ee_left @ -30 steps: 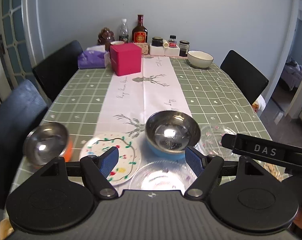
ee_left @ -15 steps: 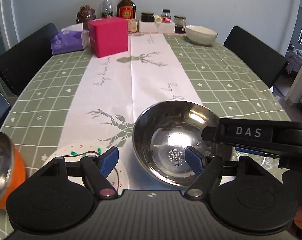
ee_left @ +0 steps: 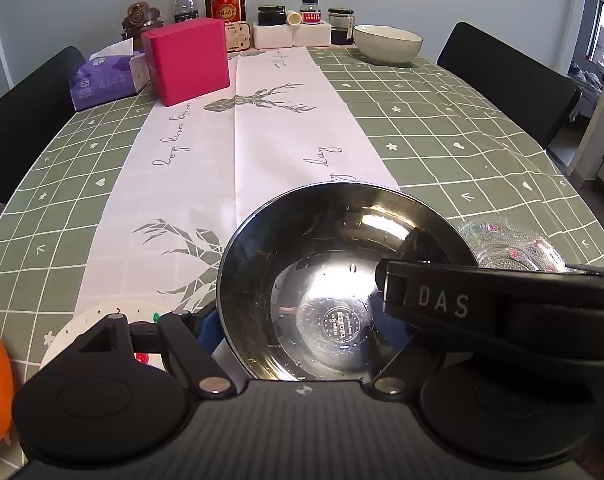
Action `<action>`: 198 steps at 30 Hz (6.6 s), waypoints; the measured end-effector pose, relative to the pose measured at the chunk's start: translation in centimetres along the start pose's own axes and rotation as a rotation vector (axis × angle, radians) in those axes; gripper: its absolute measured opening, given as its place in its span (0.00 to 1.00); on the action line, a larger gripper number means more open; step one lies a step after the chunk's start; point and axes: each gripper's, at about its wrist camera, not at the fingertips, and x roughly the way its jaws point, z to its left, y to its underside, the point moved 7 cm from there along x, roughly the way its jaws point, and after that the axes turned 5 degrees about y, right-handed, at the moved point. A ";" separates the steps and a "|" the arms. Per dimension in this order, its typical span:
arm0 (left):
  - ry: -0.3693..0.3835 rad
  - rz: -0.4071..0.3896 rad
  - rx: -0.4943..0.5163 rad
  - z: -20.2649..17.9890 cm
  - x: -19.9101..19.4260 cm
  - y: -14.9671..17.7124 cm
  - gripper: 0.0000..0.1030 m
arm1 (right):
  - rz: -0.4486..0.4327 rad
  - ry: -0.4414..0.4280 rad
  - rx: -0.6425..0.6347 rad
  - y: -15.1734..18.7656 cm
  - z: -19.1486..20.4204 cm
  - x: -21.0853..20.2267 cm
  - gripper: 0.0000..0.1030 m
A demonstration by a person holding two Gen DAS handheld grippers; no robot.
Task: Organize plates and bowls
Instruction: 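Reach both grippers to the blue steel bowl and close on its rim, then lift the blue bowl with both grippers and carry it toward the table edge, then lower the blue bowl onto the tablecloth and open both grippers, then move both grippers over to the orange steel bowl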
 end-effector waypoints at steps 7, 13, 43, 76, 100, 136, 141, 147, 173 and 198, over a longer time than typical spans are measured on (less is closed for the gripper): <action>-0.019 0.026 -0.106 1.5 0.3 0.5 0.44 | -0.004 -0.025 0.043 0.2 -0.7 -0.2 0.17; 0.022 0.030 -0.222 3.0 -0.3 0.5 0.23 | -0.011 -0.020 0.035 0.4 -1.1 -0.4 0.09; -0.043 -0.131 -0.009 -2.0 -20.5 4.9 0.20 | -0.030 -0.144 -0.025 5.2 0.6 -19.1 0.07; 0.009 -0.010 -0.019 -6.6 -27.5 26.4 0.23 | -0.019 -0.085 -0.110 28.5 -3.4 -29.2 0.16; -0.021 0.033 -0.004 -5.9 -24.9 29.1 0.26 | 0.055 -0.067 -0.169 31.4 -2.7 -26.1 0.28; -0.015 -0.203 0.008 -4.7 -28.4 27.4 0.72 | -0.180 -0.151 -0.186 29.3 -3.1 -28.8 0.98; -0.021 -0.208 0.002 -4.4 -28.7 27.2 0.72 | -0.194 -0.142 -0.190 29.1 -2.9 -29.1 0.98; -0.057 -0.252 -0.007 -3.8 -30.5 26.5 0.72 | -0.196 -0.136 -0.183 28.3 -2.1 -29.8 0.98; -0.342 -0.443 -0.105 3.8 -39.0 16.7 0.76 | -0.274 -0.216 -0.324 19.0 8.4 -35.0 0.98; -0.316 -0.209 -0.174 16.2 -32.2 6.1 0.77 | -0.069 -0.188 -0.295 6.4 22.1 -18.7 0.98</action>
